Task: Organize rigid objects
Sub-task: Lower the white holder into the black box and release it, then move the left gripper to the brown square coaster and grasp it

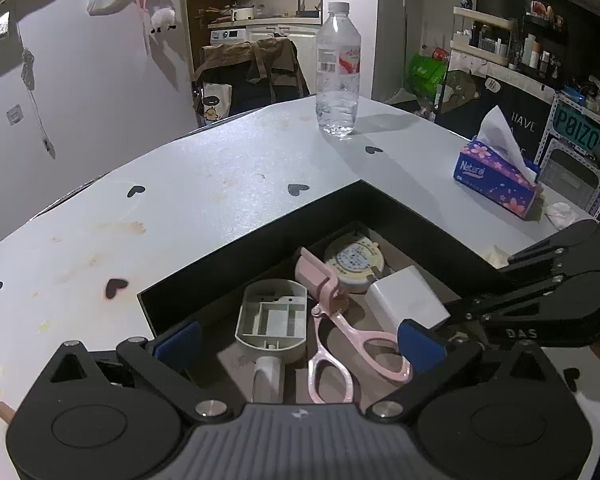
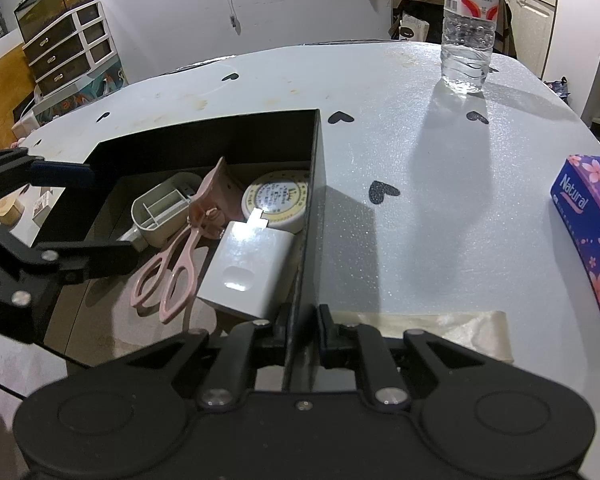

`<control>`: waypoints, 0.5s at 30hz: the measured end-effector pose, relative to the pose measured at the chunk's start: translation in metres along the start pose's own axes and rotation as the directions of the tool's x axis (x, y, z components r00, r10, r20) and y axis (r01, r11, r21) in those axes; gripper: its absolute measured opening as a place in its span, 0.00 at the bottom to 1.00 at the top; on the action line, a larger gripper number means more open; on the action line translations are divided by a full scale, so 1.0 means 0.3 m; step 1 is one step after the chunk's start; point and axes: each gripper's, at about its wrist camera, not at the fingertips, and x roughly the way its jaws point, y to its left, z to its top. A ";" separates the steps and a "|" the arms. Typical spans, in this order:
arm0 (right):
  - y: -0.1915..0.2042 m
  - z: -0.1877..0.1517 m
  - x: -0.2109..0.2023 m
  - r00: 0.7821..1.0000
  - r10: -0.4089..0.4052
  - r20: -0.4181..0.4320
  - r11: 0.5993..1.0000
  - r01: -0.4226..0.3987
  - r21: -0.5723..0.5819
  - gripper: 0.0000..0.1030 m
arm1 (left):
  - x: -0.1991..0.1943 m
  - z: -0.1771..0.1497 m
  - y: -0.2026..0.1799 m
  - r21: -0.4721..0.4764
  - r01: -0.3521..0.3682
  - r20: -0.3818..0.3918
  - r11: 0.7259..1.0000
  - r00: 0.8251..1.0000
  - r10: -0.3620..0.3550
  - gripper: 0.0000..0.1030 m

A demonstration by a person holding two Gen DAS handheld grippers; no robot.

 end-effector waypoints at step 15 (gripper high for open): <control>0.000 -0.001 0.000 1.000 0.000 0.000 1.000 0.000 0.000 0.13 | -0.140 -0.056 -0.006 -0.016 -0.010 0.002 1.000 1.000 0.010 1.00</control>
